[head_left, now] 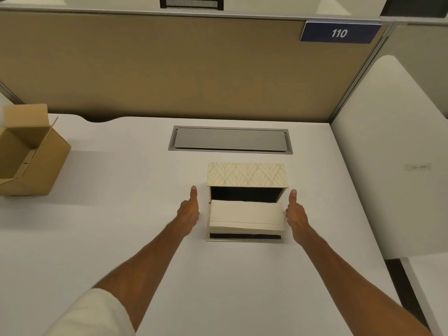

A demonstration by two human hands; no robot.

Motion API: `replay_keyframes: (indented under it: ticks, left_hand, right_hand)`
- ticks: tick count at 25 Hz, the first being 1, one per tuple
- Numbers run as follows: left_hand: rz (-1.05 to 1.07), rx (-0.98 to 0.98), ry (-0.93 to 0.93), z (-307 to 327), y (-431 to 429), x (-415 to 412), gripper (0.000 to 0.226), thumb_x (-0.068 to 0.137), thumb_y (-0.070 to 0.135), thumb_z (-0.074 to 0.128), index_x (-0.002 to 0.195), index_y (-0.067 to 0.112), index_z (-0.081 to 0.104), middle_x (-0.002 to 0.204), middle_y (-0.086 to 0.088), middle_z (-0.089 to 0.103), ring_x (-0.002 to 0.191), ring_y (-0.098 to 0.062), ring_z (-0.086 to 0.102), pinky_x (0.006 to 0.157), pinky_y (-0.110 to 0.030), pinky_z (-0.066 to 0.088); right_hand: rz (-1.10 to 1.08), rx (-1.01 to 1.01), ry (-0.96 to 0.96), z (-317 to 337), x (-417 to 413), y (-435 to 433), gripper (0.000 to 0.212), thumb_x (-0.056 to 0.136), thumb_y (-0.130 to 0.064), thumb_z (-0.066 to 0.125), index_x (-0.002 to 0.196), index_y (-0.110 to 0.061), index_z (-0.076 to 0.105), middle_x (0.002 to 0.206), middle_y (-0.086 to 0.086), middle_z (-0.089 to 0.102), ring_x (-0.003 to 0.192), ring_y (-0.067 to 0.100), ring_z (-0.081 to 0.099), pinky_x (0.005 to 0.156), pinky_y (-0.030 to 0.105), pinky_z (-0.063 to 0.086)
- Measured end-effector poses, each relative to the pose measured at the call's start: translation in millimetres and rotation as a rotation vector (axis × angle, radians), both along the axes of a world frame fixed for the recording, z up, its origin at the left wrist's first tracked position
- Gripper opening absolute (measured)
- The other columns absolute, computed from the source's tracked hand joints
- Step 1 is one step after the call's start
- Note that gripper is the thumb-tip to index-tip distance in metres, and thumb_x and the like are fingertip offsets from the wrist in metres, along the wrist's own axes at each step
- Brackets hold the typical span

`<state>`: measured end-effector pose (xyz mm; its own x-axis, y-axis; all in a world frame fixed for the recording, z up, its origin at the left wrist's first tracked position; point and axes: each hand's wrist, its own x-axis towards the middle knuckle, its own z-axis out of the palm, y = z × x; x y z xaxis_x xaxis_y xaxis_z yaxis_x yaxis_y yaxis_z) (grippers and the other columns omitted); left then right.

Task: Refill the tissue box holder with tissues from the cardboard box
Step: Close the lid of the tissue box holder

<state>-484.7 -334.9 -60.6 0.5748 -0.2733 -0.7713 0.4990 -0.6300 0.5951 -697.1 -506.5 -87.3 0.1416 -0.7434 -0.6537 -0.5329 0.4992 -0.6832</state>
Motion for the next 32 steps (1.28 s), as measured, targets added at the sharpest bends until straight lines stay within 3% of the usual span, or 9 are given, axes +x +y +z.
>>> replay_keyframes:
  ticks: [3,4,7,10,14,17,23,27,32]
  left_hand:
    - [-0.063,0.003,-0.056,2.2,-3.9,-1.5,0.084,0.093,0.065,0.024,0.142,-0.001,0.038,0.139,-0.023,0.050,0.119,-0.034,0.054,0.107,-0.044,0.042]
    - [-0.057,-0.005,-0.116,4.8,-6.8,2.2,0.081,0.095,0.062,0.025,0.140,-0.003,0.041,0.142,-0.025,0.048,0.119,-0.036,0.053,0.111,-0.047,0.037]
    - [-0.008,-0.132,-0.209,22.8,-20.7,18.1,0.057,0.100,0.050,0.031,0.118,0.003,0.057,0.129,-0.018,0.057,0.113,-0.028,0.055,0.105,-0.040,0.040]
    - [-0.046,-0.211,-0.208,32.5,-35.0,24.2,0.045,0.102,0.036,0.038,0.128,0.002,0.055,0.132,-0.014,0.059,0.119,-0.026,0.056,0.104,-0.035,0.040]
    - [-0.062,-0.209,-0.250,27.9,-44.0,19.6,0.029,0.100,0.026,0.046,0.093,0.002,0.060,0.099,-0.015,0.062,0.093,-0.024,0.057,0.082,-0.030,0.044]
    - [0.004,-0.185,-0.287,24.1,-43.2,17.4,0.032,0.098,0.029,0.050,0.072,0.011,0.053,0.079,-0.005,0.056,0.086,-0.022,0.053,0.077,-0.030,0.043]
    - [0.144,-0.185,-0.113,10.4,-35.7,9.2,0.032,0.098,0.032,0.049,0.074,0.011,0.050,0.097,-0.010,0.057,0.088,-0.023,0.052,0.077,-0.033,0.041]
    - [0.185,-0.193,-0.041,7.8,-35.4,4.4,0.029,0.096,0.032,0.050,0.103,0.005,0.056,0.107,-0.011,0.057,0.097,-0.024,0.052,0.085,-0.035,0.039]
    - [0.200,-0.207,0.027,8.8,-28.2,-1.1,0.026,0.095,0.029,0.049,0.079,0.008,0.053,0.090,-0.007,0.053,0.081,-0.020,0.046,0.063,-0.026,0.034]
  right_hand:
    - [-0.012,-0.001,0.020,4.3,2.5,-0.8,0.086,0.090,-0.069,0.013,0.147,-0.007,0.030,0.152,0.017,0.038,0.136,0.036,0.039,0.114,0.046,0.027]
    - [-0.032,-0.031,0.005,8.5,3.8,-3.4,0.084,0.091,-0.069,0.014,0.148,-0.008,0.029,0.153,0.016,0.037,0.137,0.036,0.038,0.115,0.048,0.026]
    - [-0.062,-0.141,-0.086,22.4,8.3,-18.8,0.073,0.095,-0.063,0.020,0.144,-0.012,0.037,0.149,0.013,0.043,0.134,0.032,0.043,0.114,0.046,0.029]
    - [0.000,-0.228,-0.148,29.7,13.0,-29.7,0.047,0.099,-0.049,0.035,0.120,-0.012,0.056,0.123,0.010,0.059,0.110,0.023,0.053,0.098,0.037,0.041]
    - [0.056,-0.287,-0.123,30.2,17.9,-32.7,0.033,0.097,-0.036,0.050,0.100,-0.005,0.062,0.091,0.004,0.060,0.093,0.023,0.054,0.085,0.037,0.047]
    - [0.022,-0.292,-0.088,29.6,15.7,-30.8,0.028,0.094,-0.029,0.058,0.108,-0.005,0.063,0.103,0.005,0.061,0.098,0.022,0.053,0.084,0.032,0.041]
    - [-0.064,-0.195,-0.171,27.8,7.0,-14.0,0.028,0.093,-0.034,0.058,0.097,-0.008,0.051,0.102,0.009,0.053,0.084,0.020,0.050,0.073,0.030,0.041]
    - [-0.072,-0.143,-0.202,24.5,2.2,-6.5,0.026,0.094,-0.034,0.056,0.094,-0.010,0.045,0.090,0.005,0.044,0.064,0.011,0.037,0.058,0.021,0.031]
    - [-0.068,-0.112,-0.168,20.0,0.7,-5.4,0.027,0.095,-0.032,0.052,0.099,-0.006,0.046,0.094,0.008,0.043,0.075,0.016,0.040,0.068,0.028,0.036]
